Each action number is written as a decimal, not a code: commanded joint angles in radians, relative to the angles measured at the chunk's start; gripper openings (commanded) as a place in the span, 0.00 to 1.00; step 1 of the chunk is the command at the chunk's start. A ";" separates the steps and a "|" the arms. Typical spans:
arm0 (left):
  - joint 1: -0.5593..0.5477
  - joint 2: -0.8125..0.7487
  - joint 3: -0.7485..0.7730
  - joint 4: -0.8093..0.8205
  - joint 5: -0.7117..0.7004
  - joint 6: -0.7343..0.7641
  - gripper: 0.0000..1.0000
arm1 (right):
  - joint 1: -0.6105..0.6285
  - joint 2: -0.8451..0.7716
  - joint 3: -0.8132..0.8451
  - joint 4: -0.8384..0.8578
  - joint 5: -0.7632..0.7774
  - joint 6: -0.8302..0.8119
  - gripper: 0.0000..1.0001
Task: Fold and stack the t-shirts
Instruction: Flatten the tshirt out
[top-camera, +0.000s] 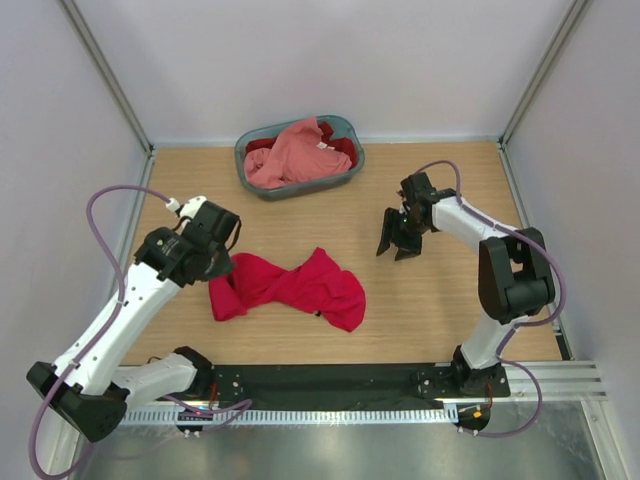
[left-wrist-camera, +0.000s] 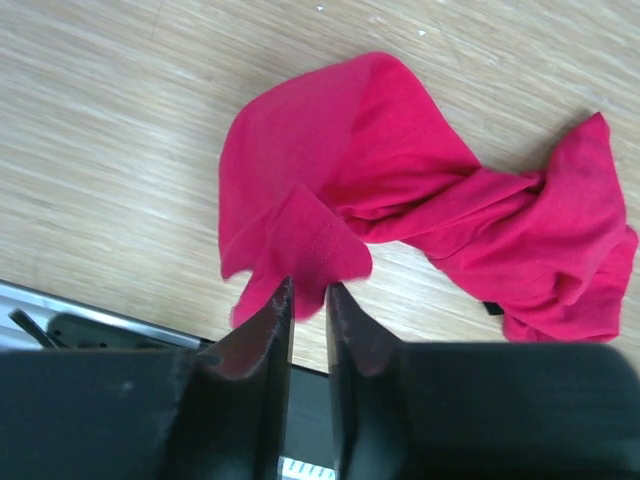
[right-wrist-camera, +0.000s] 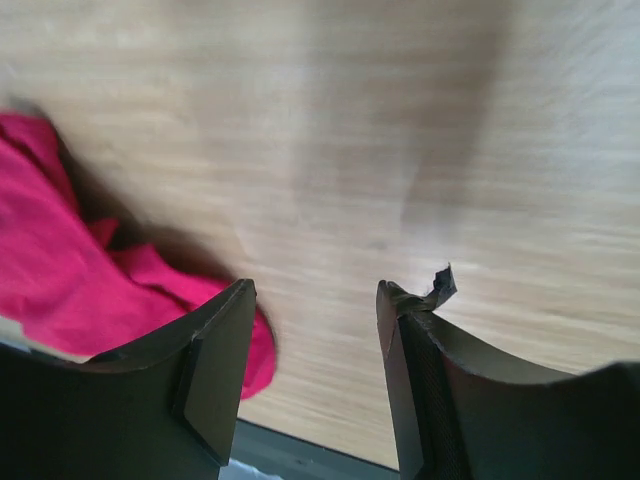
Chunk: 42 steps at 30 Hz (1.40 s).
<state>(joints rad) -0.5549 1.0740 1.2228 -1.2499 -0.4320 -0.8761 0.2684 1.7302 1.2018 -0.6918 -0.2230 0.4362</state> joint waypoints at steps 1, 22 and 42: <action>0.003 -0.020 0.020 -0.017 -0.028 -0.015 0.42 | 0.061 -0.081 -0.053 0.035 -0.098 -0.062 0.58; -0.252 0.679 0.343 0.385 0.349 0.224 0.75 | 0.183 -0.293 -0.467 0.242 -0.283 0.124 0.62; -0.297 0.882 0.357 0.334 0.380 0.183 0.36 | 0.215 -0.189 -0.576 0.509 -0.296 0.269 0.54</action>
<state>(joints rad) -0.8551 1.9610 1.5707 -0.9245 -0.0757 -0.7002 0.4789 1.5085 0.6147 -0.2218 -0.5766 0.6975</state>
